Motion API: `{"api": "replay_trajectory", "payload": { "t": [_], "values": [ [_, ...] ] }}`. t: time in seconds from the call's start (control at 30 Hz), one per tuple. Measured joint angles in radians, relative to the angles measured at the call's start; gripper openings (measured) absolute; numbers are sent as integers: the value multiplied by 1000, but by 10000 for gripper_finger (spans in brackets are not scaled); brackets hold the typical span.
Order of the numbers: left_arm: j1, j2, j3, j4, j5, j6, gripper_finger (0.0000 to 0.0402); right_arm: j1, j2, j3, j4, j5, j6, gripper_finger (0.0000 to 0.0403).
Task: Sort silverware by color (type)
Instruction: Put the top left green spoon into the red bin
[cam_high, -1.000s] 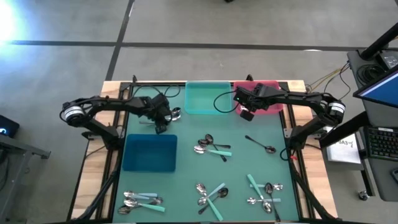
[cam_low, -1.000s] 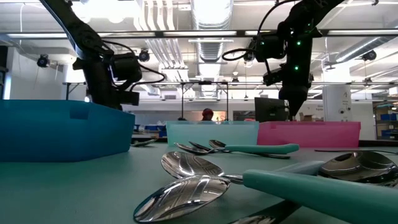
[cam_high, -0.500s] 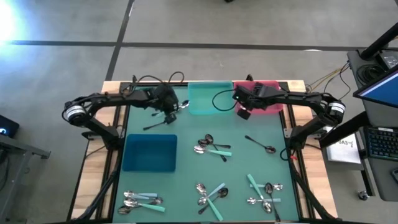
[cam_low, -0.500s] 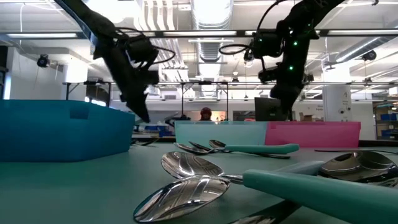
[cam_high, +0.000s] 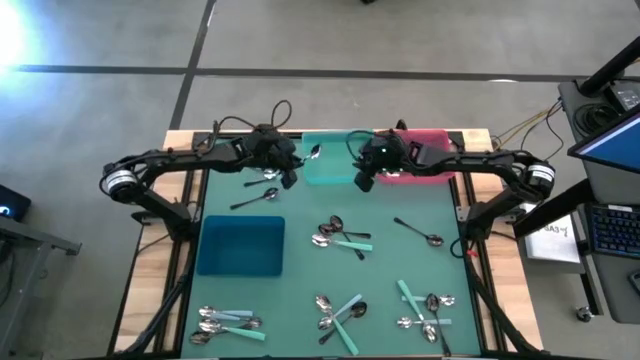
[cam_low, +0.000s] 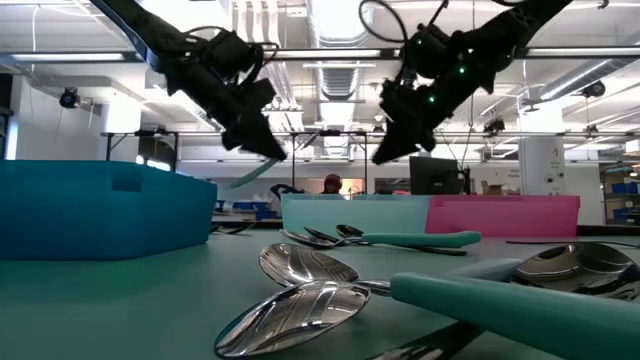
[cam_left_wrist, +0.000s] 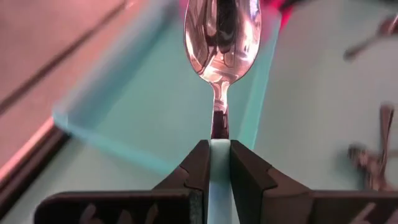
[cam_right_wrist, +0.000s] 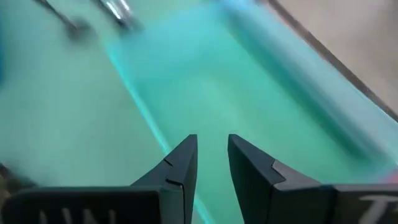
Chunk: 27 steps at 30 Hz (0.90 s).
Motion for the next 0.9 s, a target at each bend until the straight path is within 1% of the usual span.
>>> {"api": "replay_trajectory", "payload": {
  "t": [0.07,0.13,0.27,0.33,0.4,0.5,0.63,0.7,0.9],
  "values": [
    [-18,0,-2,61,0,-10,23,0,0,-31,132,-31,26,76],
    [-37,0,-3,107,2,-22,23,0,0,-57,251,-34,48,75],
    [-72,0,-4,206,-1,-27,23,0,0,-82,378,-39,94,77],
    [-85,0,-4,274,-8,-28,23,-1,0,-82,415,-83,104,77],
    [-96,0,-4,328,-49,-28,23,0,0,-82,456,-149,123,74],
    [-101,0,-4,366,-100,-29,23,2,0,-82,503,-233,146,70],
    [-113,5,-4,397,-109,-59,23,7,0,-82,527,-242,145,70],
    [-123,6,-4,397,-107,-59,23,7,0,-80,538,-242,145,76],
    [-146,6,-4,396,-107,-59,23,8,0,-55,538,-242,127,124]
  ]
}}
